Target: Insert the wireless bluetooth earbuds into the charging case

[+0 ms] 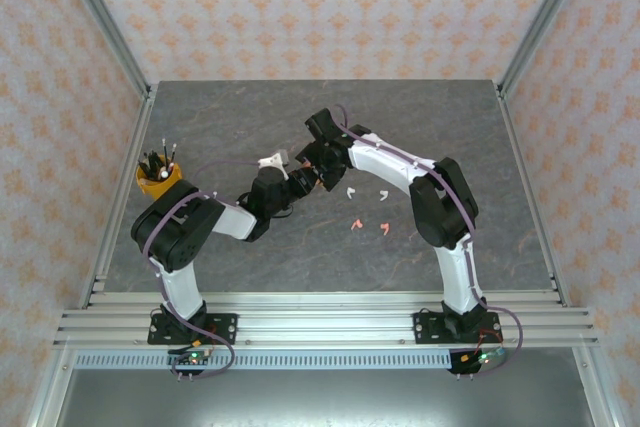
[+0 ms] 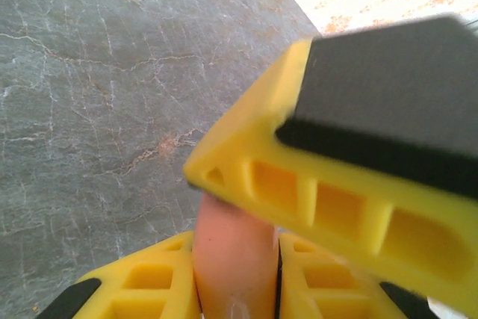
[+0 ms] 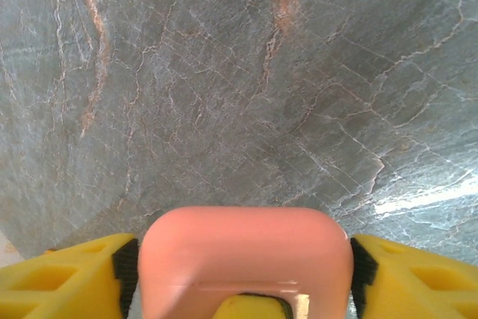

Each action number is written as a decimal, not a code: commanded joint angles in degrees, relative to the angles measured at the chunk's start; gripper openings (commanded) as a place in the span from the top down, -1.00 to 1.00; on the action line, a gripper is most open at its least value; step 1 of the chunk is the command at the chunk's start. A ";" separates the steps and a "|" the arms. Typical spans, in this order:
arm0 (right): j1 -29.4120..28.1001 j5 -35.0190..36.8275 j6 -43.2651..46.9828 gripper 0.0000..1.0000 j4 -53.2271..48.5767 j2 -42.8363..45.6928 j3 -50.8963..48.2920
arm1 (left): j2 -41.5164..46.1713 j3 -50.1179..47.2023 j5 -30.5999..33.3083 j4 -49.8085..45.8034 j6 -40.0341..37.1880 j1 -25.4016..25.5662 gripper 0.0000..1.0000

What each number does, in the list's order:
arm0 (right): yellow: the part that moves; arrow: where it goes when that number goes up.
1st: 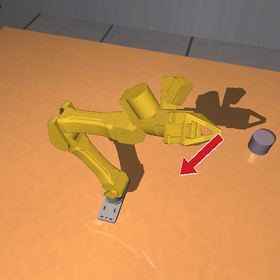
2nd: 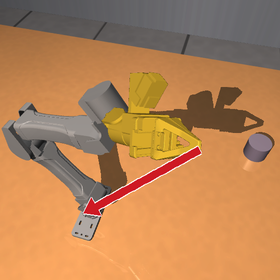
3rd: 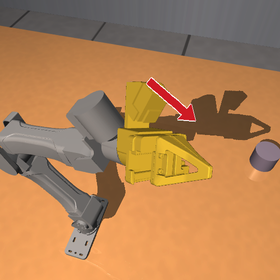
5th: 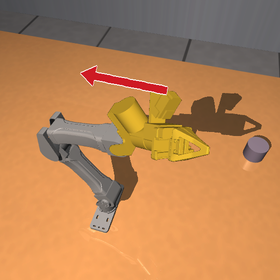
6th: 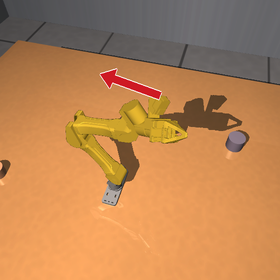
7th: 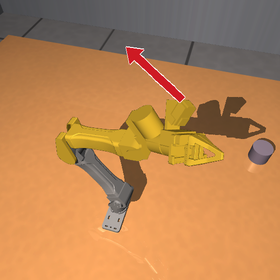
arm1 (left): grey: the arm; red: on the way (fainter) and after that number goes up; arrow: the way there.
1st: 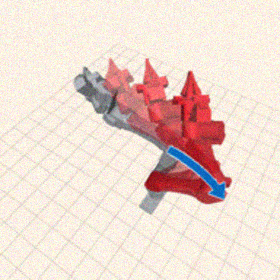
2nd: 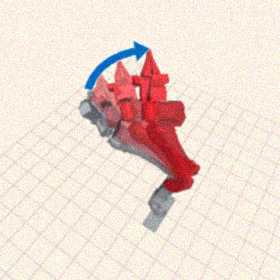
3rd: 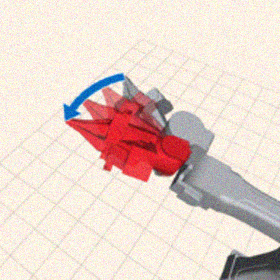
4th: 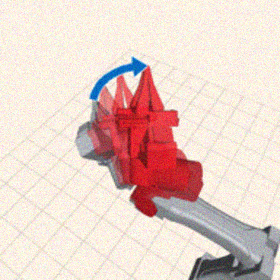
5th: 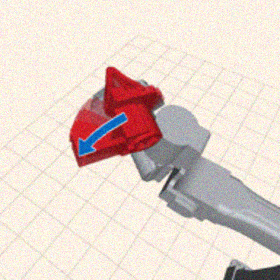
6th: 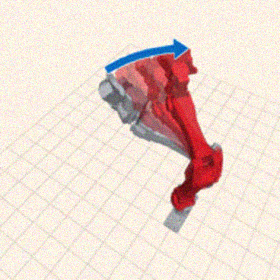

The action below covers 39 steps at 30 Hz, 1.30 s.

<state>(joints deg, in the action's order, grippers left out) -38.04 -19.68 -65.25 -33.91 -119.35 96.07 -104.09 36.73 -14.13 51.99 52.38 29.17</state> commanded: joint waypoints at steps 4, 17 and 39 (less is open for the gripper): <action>4.69 0.43 1.80 -0.62 0.06 6.31 1.08 | 4.29 1.74 0.02 -6.56 -3.00 0.38 0.92; 11.76 3.11 31.18 -0.78 7.87 31.07 -24.73 | 12.33 11.70 -24.46 -31.76 -16.26 -3.53 1.00; 12.10 -17.84 38.85 -0.73 30.26 41.42 -43.98 | 14.10 23.21 -38.21 -47.24 -23.20 -4.83 1.00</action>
<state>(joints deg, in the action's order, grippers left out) -26.13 -35.62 -26.74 -7.16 -77.21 51.55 -90.87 57.95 -50.61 6.20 30.74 24.60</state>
